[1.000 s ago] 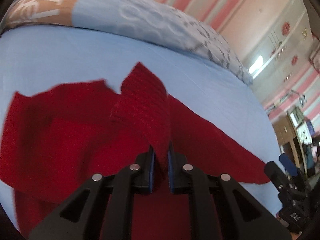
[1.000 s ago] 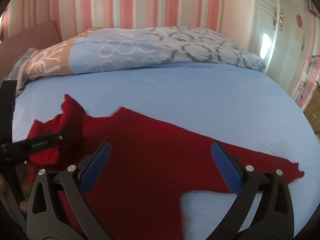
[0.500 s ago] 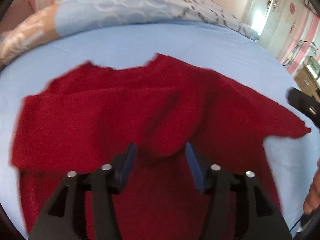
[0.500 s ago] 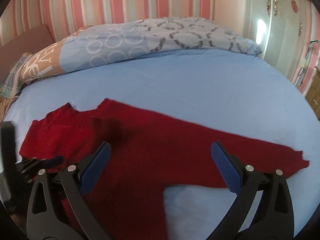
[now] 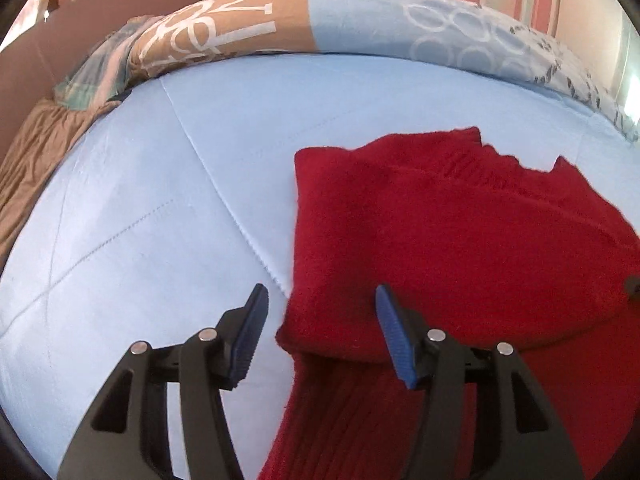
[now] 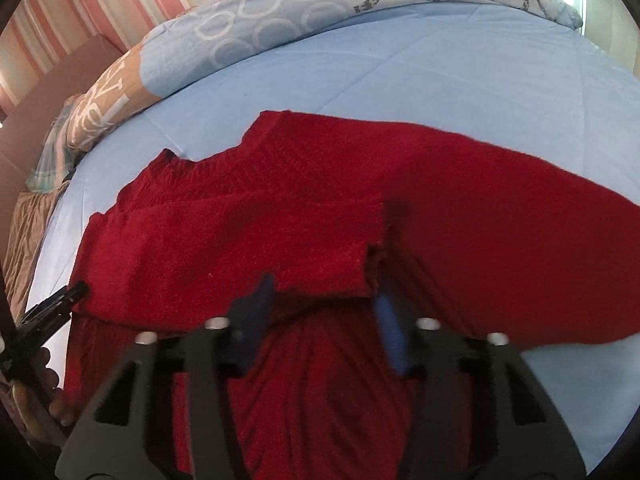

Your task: Fold small clothes

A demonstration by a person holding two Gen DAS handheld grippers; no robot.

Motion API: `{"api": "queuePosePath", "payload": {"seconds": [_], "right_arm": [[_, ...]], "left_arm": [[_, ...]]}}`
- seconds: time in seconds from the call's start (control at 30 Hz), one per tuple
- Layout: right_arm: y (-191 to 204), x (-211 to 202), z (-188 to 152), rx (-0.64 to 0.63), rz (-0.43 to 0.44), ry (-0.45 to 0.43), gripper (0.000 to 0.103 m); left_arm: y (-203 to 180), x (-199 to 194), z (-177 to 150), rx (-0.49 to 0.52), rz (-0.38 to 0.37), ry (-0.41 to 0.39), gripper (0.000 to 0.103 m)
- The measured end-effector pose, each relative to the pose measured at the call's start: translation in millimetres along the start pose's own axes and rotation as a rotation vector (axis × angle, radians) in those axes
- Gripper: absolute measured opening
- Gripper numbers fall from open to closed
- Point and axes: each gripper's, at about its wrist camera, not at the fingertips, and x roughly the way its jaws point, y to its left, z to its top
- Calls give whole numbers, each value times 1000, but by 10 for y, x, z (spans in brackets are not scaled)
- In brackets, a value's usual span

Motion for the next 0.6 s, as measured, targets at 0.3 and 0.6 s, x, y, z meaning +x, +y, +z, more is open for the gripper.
{"api": "queuePosePath", "payload": {"seconds": [0.3, 0.6], "right_arm": [[391, -547, 250, -242, -138, -272, 9], [-412, 14, 104, 22, -5, -44, 10]], "left_arm": [[-273, -225, 73, 43, 18, -91, 57], [-398, 61, -7, 72, 47, -20, 58]]}}
